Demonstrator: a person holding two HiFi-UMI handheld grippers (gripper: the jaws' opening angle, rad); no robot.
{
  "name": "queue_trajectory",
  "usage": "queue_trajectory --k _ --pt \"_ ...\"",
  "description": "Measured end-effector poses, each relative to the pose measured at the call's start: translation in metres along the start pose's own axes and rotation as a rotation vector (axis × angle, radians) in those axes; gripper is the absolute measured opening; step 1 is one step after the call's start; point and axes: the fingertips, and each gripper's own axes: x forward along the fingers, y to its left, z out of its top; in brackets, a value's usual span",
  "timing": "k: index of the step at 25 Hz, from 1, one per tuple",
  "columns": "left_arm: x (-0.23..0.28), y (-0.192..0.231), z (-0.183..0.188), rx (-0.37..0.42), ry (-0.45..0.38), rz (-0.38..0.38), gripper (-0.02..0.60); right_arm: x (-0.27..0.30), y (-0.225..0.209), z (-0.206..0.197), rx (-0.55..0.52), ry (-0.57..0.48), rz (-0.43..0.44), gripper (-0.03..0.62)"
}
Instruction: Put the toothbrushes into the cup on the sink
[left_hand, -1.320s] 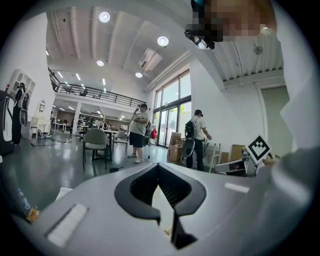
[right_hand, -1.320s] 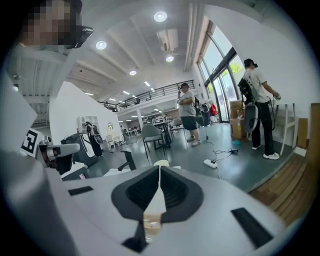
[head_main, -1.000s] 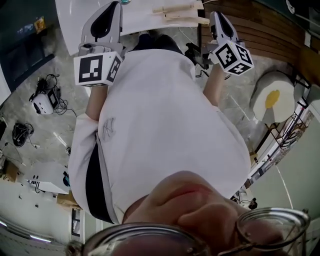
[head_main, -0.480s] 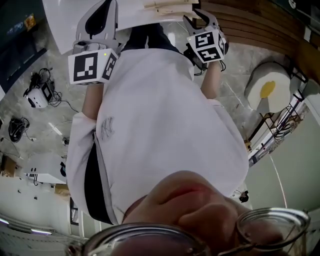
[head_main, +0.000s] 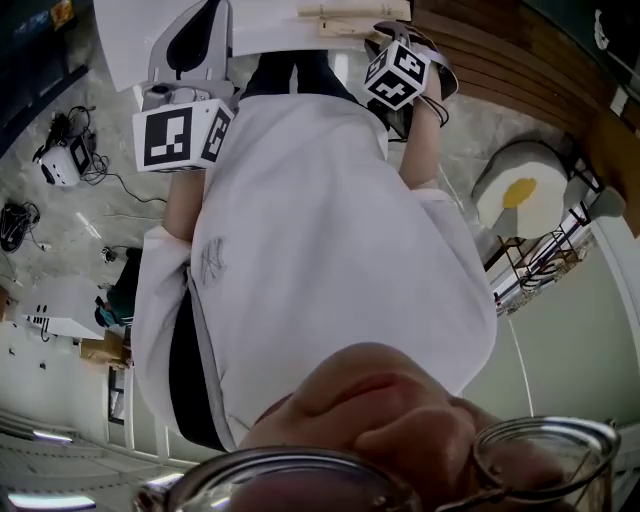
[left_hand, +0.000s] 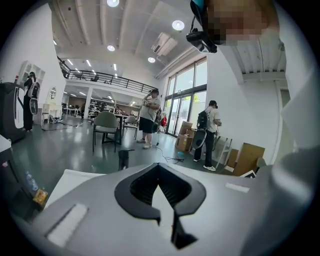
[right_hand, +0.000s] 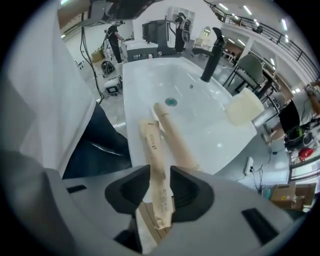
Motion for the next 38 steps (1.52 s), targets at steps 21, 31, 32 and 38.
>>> queue_trajectory --k 21,31,32,38 --pt "0.009 -0.003 0.003 0.002 -0.005 -0.027 0.006 -0.057 -0.018 0.028 0.046 -0.213 -0.054 0.017" --pt "0.000 -0.013 0.020 0.035 -0.070 -0.044 0.006 -0.141 -0.069 0.087 0.325 -0.707 -0.270 0.015" --pt "-0.001 -0.015 0.021 0.038 -0.076 -0.045 0.006 -0.148 -0.072 0.088 0.346 -0.737 -0.282 0.015" --pt "-0.005 -0.019 0.031 0.054 -0.113 -0.044 0.006 -0.188 -0.099 0.090 0.469 -0.916 -0.388 0.015"
